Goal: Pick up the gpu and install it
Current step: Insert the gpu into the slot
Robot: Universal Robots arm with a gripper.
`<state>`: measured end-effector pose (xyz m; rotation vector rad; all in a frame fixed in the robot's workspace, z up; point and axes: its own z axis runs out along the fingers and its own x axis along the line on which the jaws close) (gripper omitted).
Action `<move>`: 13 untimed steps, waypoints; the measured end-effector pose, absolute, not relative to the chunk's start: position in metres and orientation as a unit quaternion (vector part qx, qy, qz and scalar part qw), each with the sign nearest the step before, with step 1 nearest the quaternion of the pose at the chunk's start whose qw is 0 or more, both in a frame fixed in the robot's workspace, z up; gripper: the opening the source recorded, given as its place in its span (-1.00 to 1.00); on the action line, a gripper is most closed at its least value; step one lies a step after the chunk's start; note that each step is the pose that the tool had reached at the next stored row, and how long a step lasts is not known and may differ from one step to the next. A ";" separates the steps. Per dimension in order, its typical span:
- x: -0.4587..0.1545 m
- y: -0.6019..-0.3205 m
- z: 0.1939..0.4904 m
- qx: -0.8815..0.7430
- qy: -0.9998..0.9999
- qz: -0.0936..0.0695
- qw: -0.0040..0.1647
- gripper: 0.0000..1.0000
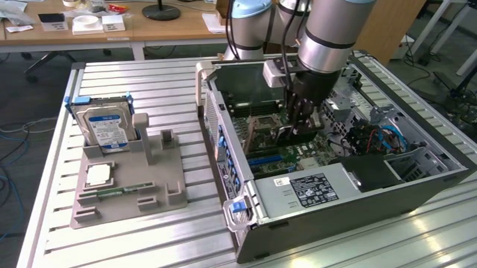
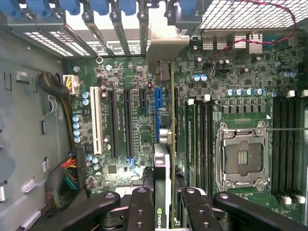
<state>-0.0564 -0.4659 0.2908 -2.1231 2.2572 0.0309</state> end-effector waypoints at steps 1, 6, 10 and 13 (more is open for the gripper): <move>-0.057 -0.466 0.290 -0.685 0.728 0.010 0.021 -0.47; -0.062 -0.466 0.275 -0.685 0.728 0.010 0.021 -0.47; -0.064 -0.466 0.274 -0.685 0.728 0.010 0.021 -0.47; -0.064 -0.465 0.274 -0.685 0.728 0.010 0.021 -0.47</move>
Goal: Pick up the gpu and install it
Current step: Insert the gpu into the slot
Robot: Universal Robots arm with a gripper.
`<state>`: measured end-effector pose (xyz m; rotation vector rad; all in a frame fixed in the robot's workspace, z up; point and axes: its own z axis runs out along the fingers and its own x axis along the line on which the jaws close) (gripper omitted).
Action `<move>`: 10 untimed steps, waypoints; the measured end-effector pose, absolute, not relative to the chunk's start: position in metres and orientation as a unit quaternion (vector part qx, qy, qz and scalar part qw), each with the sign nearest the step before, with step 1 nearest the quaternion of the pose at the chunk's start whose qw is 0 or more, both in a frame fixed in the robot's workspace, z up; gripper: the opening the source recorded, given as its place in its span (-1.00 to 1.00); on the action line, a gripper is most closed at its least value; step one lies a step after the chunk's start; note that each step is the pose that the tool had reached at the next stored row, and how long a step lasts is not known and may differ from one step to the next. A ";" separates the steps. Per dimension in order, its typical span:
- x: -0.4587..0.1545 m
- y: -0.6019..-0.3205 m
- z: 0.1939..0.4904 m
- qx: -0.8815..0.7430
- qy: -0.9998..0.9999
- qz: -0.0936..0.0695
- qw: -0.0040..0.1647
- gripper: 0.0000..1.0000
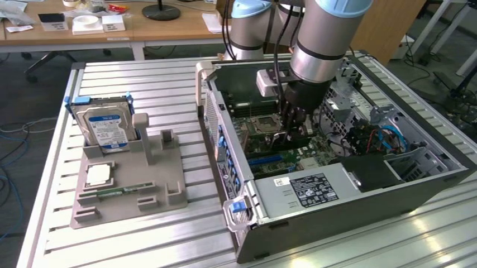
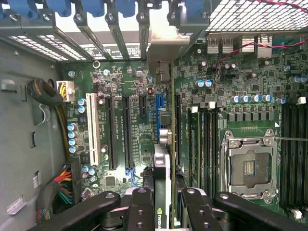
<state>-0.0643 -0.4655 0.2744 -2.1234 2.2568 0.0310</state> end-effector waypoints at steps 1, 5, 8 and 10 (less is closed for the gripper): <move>-0.064 -0.465 0.274 -0.685 0.728 0.010 0.021 -0.47; -0.065 -0.465 0.274 -0.685 0.728 0.010 0.021 -0.47; -0.066 -0.464 0.274 -0.685 0.728 0.010 0.021 -0.47; -0.066 -0.464 0.273 -0.685 0.728 0.010 0.021 -0.47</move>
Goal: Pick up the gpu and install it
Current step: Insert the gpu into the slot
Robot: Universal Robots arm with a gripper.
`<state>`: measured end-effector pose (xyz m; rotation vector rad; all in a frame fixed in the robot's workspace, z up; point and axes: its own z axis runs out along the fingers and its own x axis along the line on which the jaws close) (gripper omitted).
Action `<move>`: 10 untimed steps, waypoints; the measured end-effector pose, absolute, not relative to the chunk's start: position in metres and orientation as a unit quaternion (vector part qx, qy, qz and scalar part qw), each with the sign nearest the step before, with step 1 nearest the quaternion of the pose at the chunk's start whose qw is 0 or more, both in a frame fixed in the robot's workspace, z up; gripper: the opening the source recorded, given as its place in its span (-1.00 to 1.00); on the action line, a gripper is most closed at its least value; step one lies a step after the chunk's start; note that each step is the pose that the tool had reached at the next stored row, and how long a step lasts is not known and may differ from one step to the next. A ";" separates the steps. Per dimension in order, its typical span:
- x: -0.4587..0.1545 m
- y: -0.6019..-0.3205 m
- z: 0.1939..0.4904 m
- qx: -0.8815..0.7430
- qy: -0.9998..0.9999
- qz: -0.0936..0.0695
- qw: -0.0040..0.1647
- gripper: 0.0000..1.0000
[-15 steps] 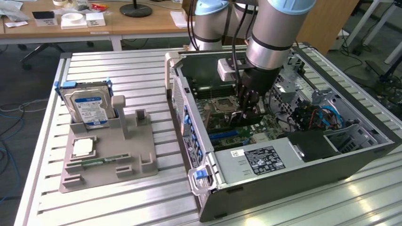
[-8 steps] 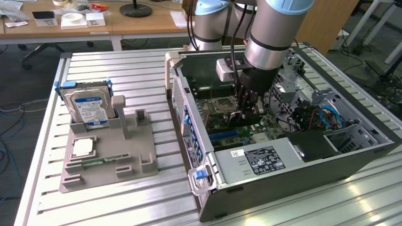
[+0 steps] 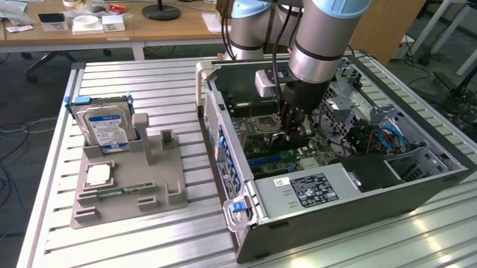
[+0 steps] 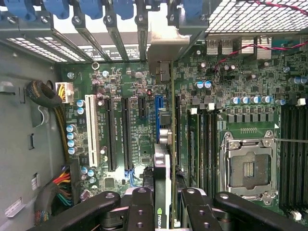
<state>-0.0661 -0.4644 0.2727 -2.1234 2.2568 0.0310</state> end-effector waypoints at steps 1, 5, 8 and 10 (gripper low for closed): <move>-0.066 -0.464 0.272 -0.685 0.728 0.010 0.021 -0.47; -0.066 -0.464 0.272 -0.685 0.728 0.010 0.021 -0.47; -0.066 -0.464 0.272 -0.685 0.728 0.010 0.021 -0.47; -0.066 -0.464 0.271 -0.685 0.728 0.010 0.022 -0.47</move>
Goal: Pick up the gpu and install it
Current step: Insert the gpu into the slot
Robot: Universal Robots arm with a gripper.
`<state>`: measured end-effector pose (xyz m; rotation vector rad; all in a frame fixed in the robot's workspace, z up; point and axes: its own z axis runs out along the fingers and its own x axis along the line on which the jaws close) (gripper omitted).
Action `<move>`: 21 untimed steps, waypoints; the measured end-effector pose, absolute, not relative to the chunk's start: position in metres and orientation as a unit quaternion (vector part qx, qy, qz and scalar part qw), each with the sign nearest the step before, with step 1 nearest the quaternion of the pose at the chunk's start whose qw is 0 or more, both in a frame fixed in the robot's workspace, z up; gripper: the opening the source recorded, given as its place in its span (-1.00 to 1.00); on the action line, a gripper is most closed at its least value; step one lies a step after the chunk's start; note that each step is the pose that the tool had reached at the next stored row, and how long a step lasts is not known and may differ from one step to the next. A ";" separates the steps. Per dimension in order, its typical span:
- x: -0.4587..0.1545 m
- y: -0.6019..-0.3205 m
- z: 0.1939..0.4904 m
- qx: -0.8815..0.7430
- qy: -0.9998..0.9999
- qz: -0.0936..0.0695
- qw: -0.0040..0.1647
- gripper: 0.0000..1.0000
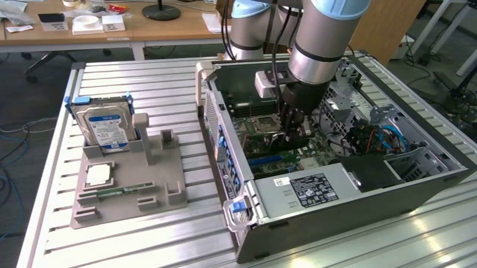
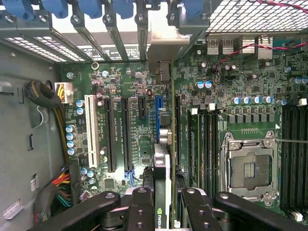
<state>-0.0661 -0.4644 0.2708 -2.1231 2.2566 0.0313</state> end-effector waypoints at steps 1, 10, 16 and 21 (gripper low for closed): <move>-0.066 -0.464 0.270 -0.685 0.728 0.010 0.021 -0.47; -0.068 -0.464 0.268 -0.685 0.728 0.010 0.021 -0.47; -0.069 -0.464 0.263 -0.685 0.728 0.010 0.021 -0.47; -0.069 -0.465 0.262 -0.685 0.728 0.010 0.021 -0.47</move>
